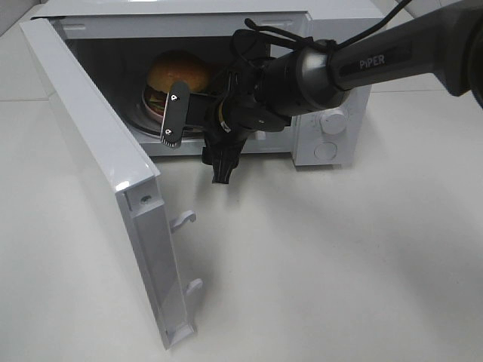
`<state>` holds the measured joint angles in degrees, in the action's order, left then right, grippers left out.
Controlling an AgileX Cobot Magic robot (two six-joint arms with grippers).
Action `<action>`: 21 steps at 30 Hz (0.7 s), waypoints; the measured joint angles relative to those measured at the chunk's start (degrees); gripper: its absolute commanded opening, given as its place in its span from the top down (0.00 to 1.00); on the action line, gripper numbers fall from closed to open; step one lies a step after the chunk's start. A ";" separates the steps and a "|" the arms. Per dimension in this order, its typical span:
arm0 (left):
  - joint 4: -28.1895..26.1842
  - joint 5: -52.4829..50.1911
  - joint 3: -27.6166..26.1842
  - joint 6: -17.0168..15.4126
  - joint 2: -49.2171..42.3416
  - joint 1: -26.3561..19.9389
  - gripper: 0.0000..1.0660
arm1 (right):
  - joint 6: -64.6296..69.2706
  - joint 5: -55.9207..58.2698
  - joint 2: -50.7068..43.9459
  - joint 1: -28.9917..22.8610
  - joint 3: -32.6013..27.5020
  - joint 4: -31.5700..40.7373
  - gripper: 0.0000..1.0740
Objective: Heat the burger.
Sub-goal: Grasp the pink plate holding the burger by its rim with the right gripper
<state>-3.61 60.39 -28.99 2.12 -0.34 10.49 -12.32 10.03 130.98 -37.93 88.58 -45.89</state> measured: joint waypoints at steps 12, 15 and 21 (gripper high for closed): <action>0.00 0.00 0.00 0.00 0.00 0.00 1.00 | -0.11 0.80 -0.11 0.00 0.11 -0.74 0.85; 0.00 0.00 0.00 0.00 0.00 0.00 1.00 | -0.34 1.09 -0.11 -0.17 0.11 -0.97 0.93; 0.00 0.00 0.00 0.00 0.00 0.00 1.00 | -0.69 0.86 -0.11 -0.40 0.11 -1.32 1.00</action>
<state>-3.61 60.39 -28.99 2.12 -0.34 10.49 -13.01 10.89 130.86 -38.33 88.69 -47.21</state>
